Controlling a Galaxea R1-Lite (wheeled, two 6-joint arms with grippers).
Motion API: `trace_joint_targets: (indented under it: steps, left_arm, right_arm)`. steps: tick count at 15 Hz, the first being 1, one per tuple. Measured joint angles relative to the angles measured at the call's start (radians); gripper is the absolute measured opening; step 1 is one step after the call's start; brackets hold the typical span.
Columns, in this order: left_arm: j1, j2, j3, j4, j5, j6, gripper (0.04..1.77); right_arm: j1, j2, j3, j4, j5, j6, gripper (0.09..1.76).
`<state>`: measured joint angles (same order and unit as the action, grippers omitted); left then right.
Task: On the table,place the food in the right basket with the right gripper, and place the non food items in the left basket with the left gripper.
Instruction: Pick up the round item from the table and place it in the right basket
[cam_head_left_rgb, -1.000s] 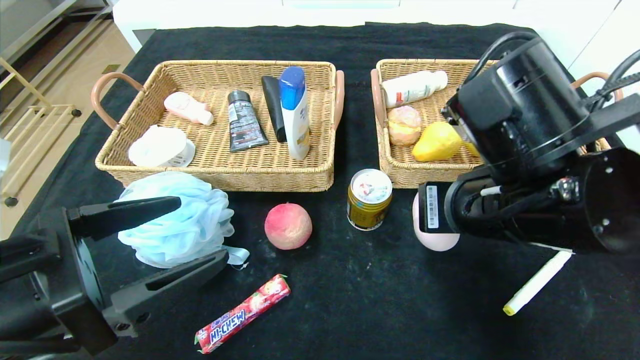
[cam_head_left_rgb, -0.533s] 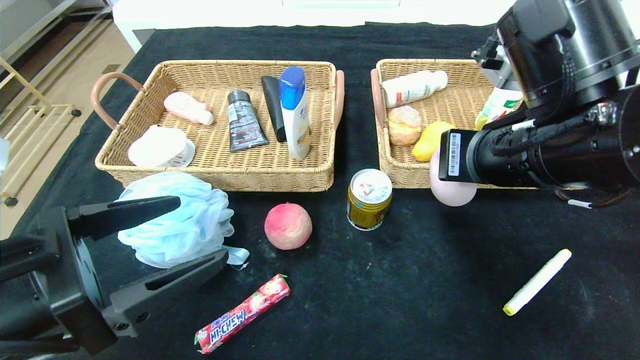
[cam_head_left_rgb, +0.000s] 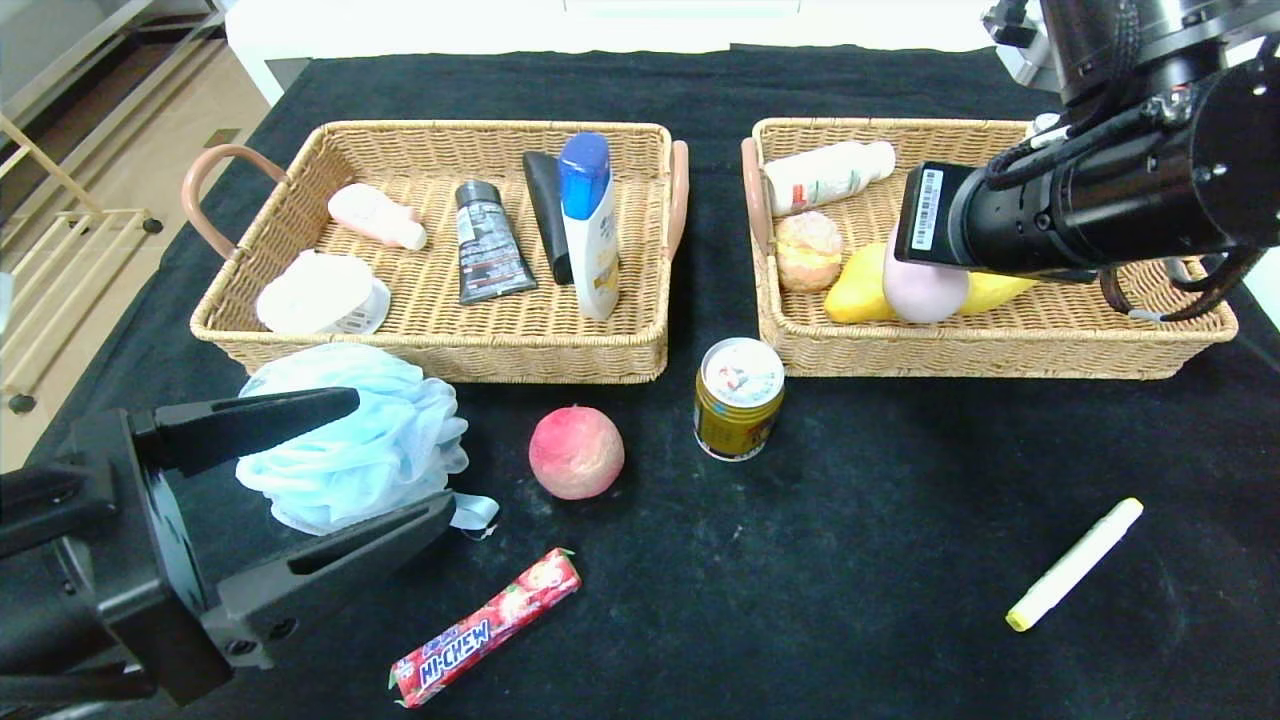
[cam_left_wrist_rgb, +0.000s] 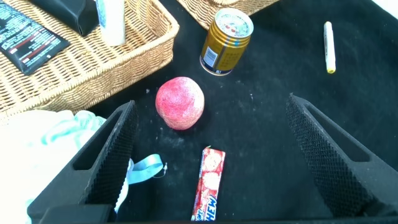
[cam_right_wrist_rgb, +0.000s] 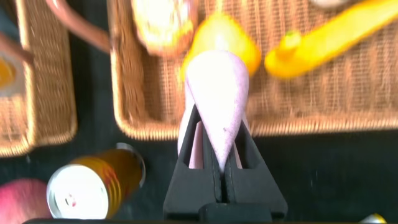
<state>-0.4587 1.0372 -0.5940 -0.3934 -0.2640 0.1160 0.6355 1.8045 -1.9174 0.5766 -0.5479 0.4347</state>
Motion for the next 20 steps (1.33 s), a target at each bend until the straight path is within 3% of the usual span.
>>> trace_joint_targets:
  steps: [6, 17, 20]
  left_arm:
    - [0.000, -0.003, -0.001, -0.001, 0.000, 0.002, 1.72]
    - [0.000, -0.003, -0.001, -0.001, -0.001, 0.002, 1.72]
    - [0.000, -0.002, -0.001, -0.001, 0.000, 0.000, 1.72]
  right_arm:
    - [-0.027, 0.065, -0.045, -0.148, 0.003, -0.039, 0.15]
    - [-0.029, 0.099, -0.044, -0.157, 0.000, -0.039, 0.18]
    - [-0.029, 0.103, -0.044, -0.157, 0.000, -0.038, 0.68]
